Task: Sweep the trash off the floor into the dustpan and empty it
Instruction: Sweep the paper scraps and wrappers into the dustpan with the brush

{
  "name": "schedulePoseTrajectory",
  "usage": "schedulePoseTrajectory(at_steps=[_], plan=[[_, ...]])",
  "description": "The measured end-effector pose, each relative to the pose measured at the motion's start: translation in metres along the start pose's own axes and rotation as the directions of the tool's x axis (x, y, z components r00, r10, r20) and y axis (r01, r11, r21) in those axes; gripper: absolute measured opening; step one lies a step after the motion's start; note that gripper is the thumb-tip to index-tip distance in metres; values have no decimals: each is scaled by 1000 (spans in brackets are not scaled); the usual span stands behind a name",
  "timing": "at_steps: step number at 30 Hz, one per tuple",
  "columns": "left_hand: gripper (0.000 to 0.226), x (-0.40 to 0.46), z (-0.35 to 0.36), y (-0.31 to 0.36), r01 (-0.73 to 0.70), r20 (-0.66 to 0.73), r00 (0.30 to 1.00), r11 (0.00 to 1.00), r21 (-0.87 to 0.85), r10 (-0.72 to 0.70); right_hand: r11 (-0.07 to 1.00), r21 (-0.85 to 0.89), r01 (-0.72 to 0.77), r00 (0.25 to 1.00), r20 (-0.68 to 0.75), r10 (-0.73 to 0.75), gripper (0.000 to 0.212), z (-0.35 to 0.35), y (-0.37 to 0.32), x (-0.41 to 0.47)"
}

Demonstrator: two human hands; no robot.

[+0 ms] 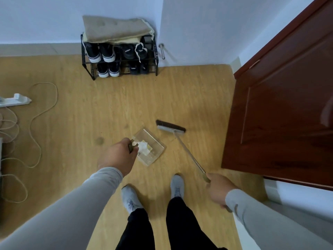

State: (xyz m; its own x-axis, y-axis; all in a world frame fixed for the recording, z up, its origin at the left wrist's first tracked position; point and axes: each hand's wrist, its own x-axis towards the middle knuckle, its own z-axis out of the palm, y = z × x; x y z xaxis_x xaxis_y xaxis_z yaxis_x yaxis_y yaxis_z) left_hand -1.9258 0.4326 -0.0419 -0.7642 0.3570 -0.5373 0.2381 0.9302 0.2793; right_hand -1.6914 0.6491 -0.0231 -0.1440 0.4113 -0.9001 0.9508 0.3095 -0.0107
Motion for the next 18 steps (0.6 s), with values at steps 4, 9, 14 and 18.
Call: schedulePoseTrajectory(at_steps=[4, 9, 14, 18], plan=[[25, 4, -6, -7, -15, 18, 1000, 1000, -16, 15, 998, 53, 46, 991, -130, -39, 54, -25, 3, -24], [23, 8, -1, -3, -45, 5, 999, 999, -8, 45, 996, 52, 73, 972, -229, -59, 52, -42, -40, 8], [22, 11, 3, -3, -62, -10, 998, 998, -15, 62, 995, -77, 62, 990, -118, -71, 44, -9, -75, 43], [22, 8, 1, -2, -68, -9, 998, 998, -14, 68, 974, -223, 48, 996, -58, -63, 47, 24, -39, 18]])
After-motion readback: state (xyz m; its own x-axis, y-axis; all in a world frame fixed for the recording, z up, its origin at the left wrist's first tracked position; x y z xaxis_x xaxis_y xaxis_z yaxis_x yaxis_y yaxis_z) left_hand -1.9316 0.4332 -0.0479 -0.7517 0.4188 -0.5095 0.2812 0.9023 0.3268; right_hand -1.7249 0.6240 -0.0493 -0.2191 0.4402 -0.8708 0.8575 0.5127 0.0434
